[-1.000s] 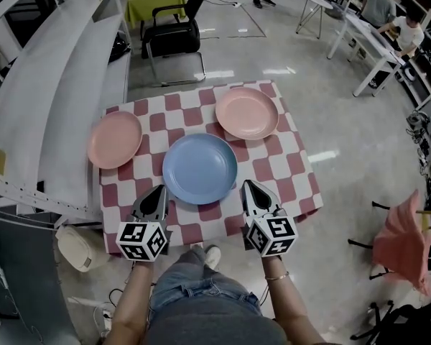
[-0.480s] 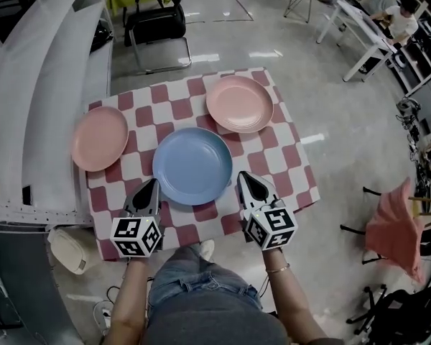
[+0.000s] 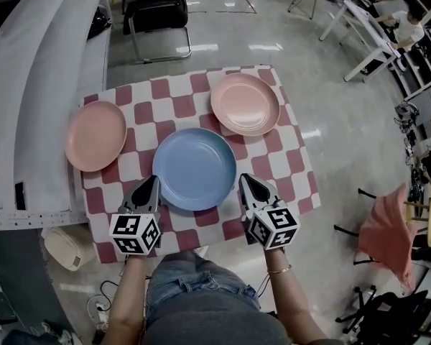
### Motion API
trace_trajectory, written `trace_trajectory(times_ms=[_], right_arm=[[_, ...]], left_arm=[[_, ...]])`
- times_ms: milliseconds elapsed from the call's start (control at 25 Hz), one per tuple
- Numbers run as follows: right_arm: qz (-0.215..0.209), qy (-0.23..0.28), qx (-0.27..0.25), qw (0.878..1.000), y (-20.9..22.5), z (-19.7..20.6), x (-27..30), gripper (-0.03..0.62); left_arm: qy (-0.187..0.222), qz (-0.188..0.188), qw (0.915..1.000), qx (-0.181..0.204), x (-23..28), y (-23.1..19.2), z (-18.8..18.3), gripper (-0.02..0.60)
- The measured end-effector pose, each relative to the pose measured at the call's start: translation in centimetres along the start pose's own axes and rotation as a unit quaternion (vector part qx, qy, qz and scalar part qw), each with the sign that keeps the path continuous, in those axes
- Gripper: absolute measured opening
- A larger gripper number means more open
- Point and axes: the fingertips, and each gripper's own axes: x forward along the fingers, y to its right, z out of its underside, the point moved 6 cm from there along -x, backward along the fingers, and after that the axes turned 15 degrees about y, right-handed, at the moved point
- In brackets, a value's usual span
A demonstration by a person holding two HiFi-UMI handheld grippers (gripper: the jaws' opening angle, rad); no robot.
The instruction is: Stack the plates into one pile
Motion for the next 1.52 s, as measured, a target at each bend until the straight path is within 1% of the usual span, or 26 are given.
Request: trace_trajectory(times_ms=[280,400,640,760,880,1200,1520], right_arm=[[0.005,-0.023,0.02,1.0,0.6,0.6,1.4,0.017],[0.007,-0.038,0.026,0.999,0.7,1.0,1.9,0.057],[0.017,-0.071,0.026,0.997,1.0,1.8,3.2,0.115],[0.025,-0.084,0.026,0.996,1.3,2.2,3.7,0.127],[0.035,-0.096,0.024,0.994,1.5,2.7,4.2,0.14],[0.057,-0.128,0.034,0.99,2.1,3.9,5.2,0.14],[0.072,-0.156,0.037,0.985,2.4,5.2,5.2,0.14]], left_arm=[[-0.01,-0.002,1.0,-0.002,1.2,-1.0,0.1,0.045],[-0.015,-0.004,0.9999,-0.003,1.6,-1.4,0.1,0.058],[-0.035,-0.012,0.9993,-0.005,2.6,-2.6,0.7,0.095],[-0.048,-0.02,0.9986,-0.009,3.0,-3.2,1.2,0.108],[-0.065,-0.02,0.9976,-0.016,3.6,-3.9,1.7,0.123],[-0.101,-0.024,0.9934,-0.048,4.9,-5.0,2.8,0.13],[-0.141,-0.018,0.9883,-0.055,5.6,-5.1,3.7,0.137]])
